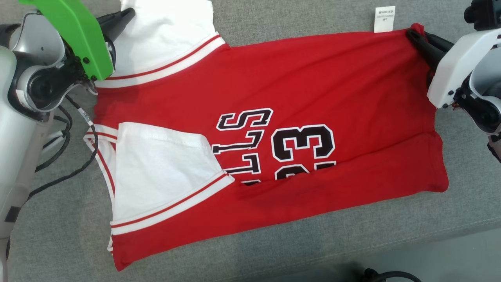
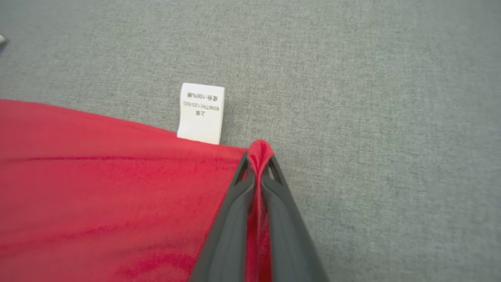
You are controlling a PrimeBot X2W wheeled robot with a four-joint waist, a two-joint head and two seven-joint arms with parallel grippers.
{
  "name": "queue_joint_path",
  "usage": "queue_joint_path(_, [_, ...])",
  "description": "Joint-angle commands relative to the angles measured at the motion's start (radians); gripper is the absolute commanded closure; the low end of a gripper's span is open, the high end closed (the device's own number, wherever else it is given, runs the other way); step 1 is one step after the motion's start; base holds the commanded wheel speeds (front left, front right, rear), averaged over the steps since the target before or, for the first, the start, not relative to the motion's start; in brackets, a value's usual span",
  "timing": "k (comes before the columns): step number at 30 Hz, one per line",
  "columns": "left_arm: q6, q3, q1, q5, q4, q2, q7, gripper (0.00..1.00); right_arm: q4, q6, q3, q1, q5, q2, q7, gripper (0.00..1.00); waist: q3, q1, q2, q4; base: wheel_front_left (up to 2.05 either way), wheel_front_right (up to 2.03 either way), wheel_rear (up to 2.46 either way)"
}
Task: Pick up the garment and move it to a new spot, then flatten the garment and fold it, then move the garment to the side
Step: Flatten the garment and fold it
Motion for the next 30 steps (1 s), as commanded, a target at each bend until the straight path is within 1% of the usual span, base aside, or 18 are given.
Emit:
queue_joint_path(1, [-0.009, 0.014, 0.028, -0.02, -0.021, 0.009, -0.024, 1.0, -0.006, -0.002, -0.009, 0.026, 0.004, -0.012, -0.037, 1.0, -0.054, -0.0001, 0.0, -0.002, 0.0, 0.0, 0.0])
queue_joint_path(4, [-0.017, 0.025, 0.073, -0.026, -0.081, 0.023, -0.053, 1.0, -0.017, -0.002, -0.016, 0.071, 0.009, -0.017, -0.087, 1.0, -0.096, -0.0001, 0.0, -0.004, 0.0, 0.0, 0.0])
queue_joint_path(6, [-0.019, 0.027, 0.096, -0.03, -0.108, 0.028, -0.061, 1.0, -0.022, -0.002, -0.014, 0.09, 0.011, -0.019, -0.101, 1.0, -0.112, -0.0001, 0.0, -0.005, 0.0, 0.0, 0.0])
queue_joint_path(8, [-0.021, 0.03, 0.15, -0.04, -0.18, 0.048, -0.078, 1.0, -0.04, -0.002, -0.005, 0.133, 0.014, -0.028, -0.127, 1.0, -0.141, -0.0001, 0.0, -0.005, 0.0, 0.0, 0.0])
queue_joint_path(10, [-0.012, 0.036, 0.218, -0.055, -0.267, 0.071, -0.093, 1.0, -0.063, -0.002, 0.001, 0.178, 0.014, -0.035, -0.162, 1.0, -0.168, -0.0001, 0.0, -0.005, 0.0, 0.0, 0.0])
queue_joint_path(13, [0.023, 0.053, 0.346, -0.084, -0.416, 0.115, -0.112, 1.0, -0.093, -0.002, 0.009, 0.249, 0.016, -0.046, -0.218, 1.0, -0.205, -0.0001, 0.0, -0.007, 0.0, 0.0, 0.0])
queue_joint_path(19, [0.119, 0.103, 0.629, -0.109, -0.7, 0.215, -0.195, 1.0, -0.121, -0.002, 0.035, 0.334, -0.034, -0.066, -0.332, 1.0, -0.251, -0.0001, 0.0, -0.014, 0.0, 0.0, 0.0])
queue_joint_path(21, [0.148, 0.124, 0.707, -0.117, -0.764, 0.23, -0.234, 1.0, -0.116, -0.002, 0.041, 0.339, -0.063, -0.071, -0.364, 1.0, -0.259, -0.0001, 0.0, -0.01, 0.0, 0.0, 0.0])
queue_joint_path(23, [0.166, 0.146, 0.762, -0.121, -0.802, 0.244, -0.267, 1.0, -0.107, -0.002, 0.052, 0.334, -0.093, -0.075, -0.394, 1.0, -0.264, -0.0001, 0.0, -0.001, 0.0, 0.0, 0.0])
queue_joint_path(26, [0.178, 0.158, 0.812, -0.112, -0.838, 0.255, -0.294, 1.0, -0.089, -0.002, 0.064, 0.3, -0.144, -0.072, -0.44, 1.0, -0.267, -0.0001, 0.0, 0.009, 0.0, 0.0, 0.0])
queue_joint_path(30, [0.186, 0.167, 0.837, -0.118, -0.87, 0.235, -0.326, 1.0, -0.042, -0.002, 0.082, 0.274, -0.214, -0.075, -0.482, 1.0, -0.264, -0.0001, 0.0, 0.028, 0.0, 0.0, 0.0])
